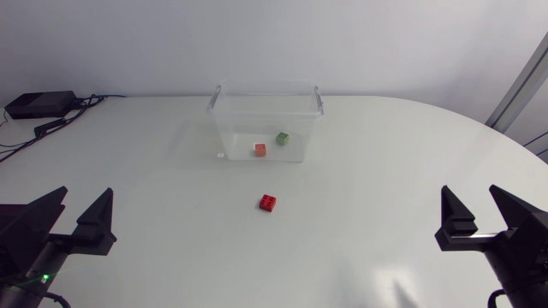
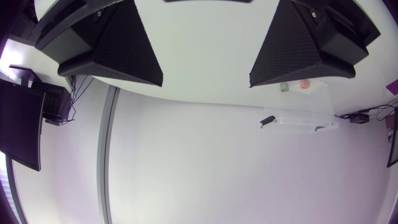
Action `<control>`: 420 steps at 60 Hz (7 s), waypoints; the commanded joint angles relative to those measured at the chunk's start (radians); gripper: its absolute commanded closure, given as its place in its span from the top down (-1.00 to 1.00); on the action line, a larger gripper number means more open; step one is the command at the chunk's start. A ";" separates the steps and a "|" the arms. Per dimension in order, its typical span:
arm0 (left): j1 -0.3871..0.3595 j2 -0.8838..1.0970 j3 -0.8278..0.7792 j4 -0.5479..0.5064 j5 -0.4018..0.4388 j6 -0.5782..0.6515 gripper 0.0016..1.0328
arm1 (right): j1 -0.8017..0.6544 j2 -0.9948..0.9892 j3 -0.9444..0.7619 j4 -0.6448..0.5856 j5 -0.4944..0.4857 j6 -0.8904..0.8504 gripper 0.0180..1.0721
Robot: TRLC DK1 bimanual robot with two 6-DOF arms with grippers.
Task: Place the duplo bricks in the container
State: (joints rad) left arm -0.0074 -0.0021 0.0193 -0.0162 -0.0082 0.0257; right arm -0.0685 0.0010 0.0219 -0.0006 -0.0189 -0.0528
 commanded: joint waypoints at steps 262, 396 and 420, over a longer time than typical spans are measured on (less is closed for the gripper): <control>-0.002 -0.010 -0.018 0.010 -0.006 -0.003 0.94 | 0.722 2.279 1.667 -0.808 -0.230 -0.188 -0.32; -0.002 -0.010 -0.018 0.010 -0.006 -0.003 0.94 | 0.380 1.331 1.156 -0.467 -0.053 0.024 0.91; -0.002 -0.010 -0.018 0.010 -0.006 -0.003 0.94 | 0.299 0.942 0.650 -0.177 0.017 0.004 0.91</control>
State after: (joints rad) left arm -0.0074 -0.0021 0.0193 -0.0162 -0.0082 0.0257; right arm 0.2539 0.9928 0.7654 -0.2245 -0.0124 -0.0486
